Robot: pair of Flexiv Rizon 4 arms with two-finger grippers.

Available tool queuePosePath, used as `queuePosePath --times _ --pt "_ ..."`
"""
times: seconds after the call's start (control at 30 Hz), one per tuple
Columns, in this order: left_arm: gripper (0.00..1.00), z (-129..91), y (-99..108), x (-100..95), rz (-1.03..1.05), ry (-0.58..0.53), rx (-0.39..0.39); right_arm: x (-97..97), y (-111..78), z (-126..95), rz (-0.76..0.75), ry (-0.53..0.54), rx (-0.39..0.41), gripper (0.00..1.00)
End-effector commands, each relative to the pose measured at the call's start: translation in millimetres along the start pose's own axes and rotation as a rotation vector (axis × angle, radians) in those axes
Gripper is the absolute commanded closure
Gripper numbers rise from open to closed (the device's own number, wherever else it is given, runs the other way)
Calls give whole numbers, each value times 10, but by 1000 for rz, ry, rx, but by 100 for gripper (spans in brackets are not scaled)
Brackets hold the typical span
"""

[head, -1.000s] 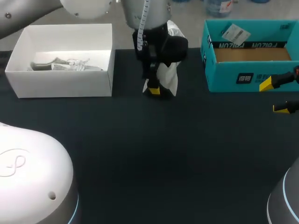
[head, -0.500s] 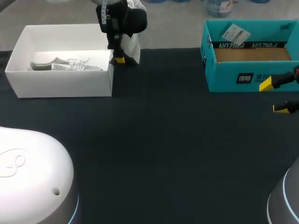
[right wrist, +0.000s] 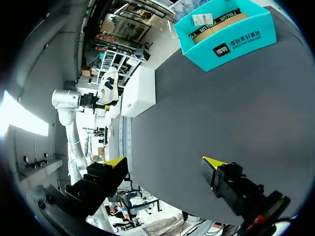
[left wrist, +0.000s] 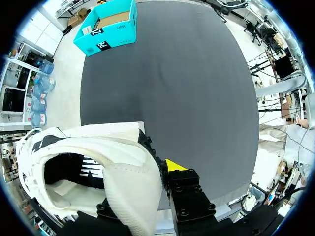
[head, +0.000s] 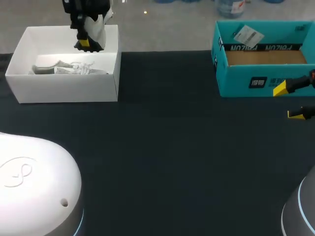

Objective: Take the shoe out of the shoebox, open the shoe tongue, remove and reinsert the insole, then place the shoe into the shoebox

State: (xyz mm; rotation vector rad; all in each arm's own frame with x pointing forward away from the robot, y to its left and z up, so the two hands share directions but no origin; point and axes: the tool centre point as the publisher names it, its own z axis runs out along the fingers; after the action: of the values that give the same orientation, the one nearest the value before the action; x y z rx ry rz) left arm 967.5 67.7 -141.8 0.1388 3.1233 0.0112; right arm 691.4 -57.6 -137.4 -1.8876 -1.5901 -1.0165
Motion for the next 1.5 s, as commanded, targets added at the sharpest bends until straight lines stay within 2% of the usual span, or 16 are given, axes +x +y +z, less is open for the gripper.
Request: queuePosePath --times 0.03,0.43,0.53,0.73,1.3,1.33,1.4,1.5 --pt "100 -11 406 -261 5 60 13 -2 3 9 2 -2 1 0" --pt "100 69 1376 -864 -56 110 11 -2 3 9 2 -2 1 0" --pt "100 123 1528 -977 -72 110 -4 -2 3 9 2 -2 1 0" --pt "100 190 1664 -1064 -128 100 6 -2 3 9 2 -2 1 0" --pt "100 190 1664 -1064 -128 100 6 -2 3 9 2 -2 1 0" --pt "100 186 1674 -1064 -117 113 27 -2 3 9 2 -2 1 0" --pt "100 203 1714 -1099 -102 69 15 -2 3 9 2 -2 1 0" --pt "100 245 1820 -1208 -86 61 32 -2 3 9 2 -2 1 0"
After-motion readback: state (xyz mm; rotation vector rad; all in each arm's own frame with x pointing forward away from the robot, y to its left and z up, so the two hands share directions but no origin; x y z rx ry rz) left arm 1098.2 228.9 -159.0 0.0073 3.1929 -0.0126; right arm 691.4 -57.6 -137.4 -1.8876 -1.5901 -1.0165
